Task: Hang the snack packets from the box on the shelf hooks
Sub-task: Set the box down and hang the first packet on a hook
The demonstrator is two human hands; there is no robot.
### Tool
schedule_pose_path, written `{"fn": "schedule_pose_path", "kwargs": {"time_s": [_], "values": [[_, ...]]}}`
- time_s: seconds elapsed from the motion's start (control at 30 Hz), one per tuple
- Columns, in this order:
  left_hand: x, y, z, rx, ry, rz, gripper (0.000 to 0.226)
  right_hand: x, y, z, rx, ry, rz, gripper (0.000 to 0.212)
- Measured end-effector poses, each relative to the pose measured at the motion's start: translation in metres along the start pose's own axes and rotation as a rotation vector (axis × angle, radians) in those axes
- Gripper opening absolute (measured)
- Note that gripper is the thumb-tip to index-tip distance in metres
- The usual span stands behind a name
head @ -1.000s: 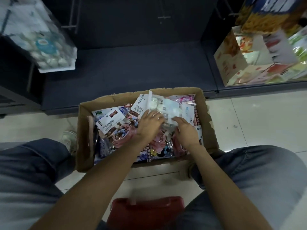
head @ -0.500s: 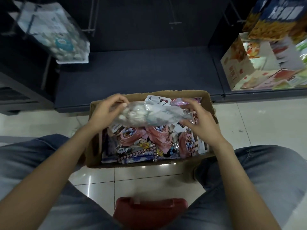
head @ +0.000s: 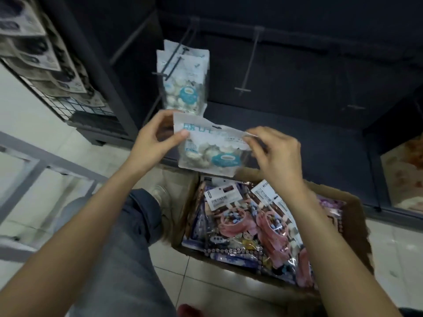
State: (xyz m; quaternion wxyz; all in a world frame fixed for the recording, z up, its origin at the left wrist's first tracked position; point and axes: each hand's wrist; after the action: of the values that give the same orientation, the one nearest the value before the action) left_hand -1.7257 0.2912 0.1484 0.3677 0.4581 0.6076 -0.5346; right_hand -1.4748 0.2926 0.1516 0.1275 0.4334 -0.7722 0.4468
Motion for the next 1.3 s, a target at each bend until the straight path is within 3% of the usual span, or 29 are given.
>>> {"fn": "schedule_pose_path", "kwargs": {"time_s": [0.17, 0.23, 0.37, 0.43, 0.63, 0.93, 1.2, 1.3], "values": [[0.015, -0.05, -0.02, -0.291, 0.099, -0.128, 0.017, 0.018, 0.077, -0.052, -0.042, -0.004, -0.144, 0.014], [0.034, -0.061, -0.028, -0.346, 0.054, -0.158, 0.014, 0.018, 0.111, -0.066, 0.003, 0.017, -0.164, 0.015], [0.072, -0.074, -0.053, -0.319, -0.127, -0.093, 0.005, 0.008, 0.155, -0.087, 0.12, 0.173, -0.255, 0.012], [0.084, -0.081, -0.074, -0.321, -0.17, -0.079, 0.005, 0.0, 0.169, -0.101, 0.153, 0.286, -0.251, 0.028], [0.108, -0.088, -0.143, -0.389, -0.229, -0.048, 0.006, -0.024, 0.207, -0.153, 0.122, 0.606, -0.326, 0.037], [0.128, -0.078, -0.18, -0.367, -0.2, -0.08, 0.005, -0.046, 0.223, -0.168, 0.065, 0.683, -0.227, 0.036], [0.124, -0.067, -0.237, -0.523, -0.188, -0.59, 0.025, -0.068, 0.227, -0.211, 0.011, 0.653, 0.094, 0.035], [0.122, -0.062, -0.243, -0.528, -0.23, -0.519, 0.032, -0.071, 0.227, -0.212, 0.034, 0.649, 0.067, 0.023]]}}
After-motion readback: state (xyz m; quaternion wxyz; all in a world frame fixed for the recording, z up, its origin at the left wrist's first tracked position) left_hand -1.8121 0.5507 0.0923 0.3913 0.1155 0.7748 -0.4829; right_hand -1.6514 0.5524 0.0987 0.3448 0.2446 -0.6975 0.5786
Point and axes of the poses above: each hand's wrist, its own z-axis away from the middle knuckle, its own y-axis out of the palm, x = y × z, and after that the axes turned 4 degrees about -z, right-handed
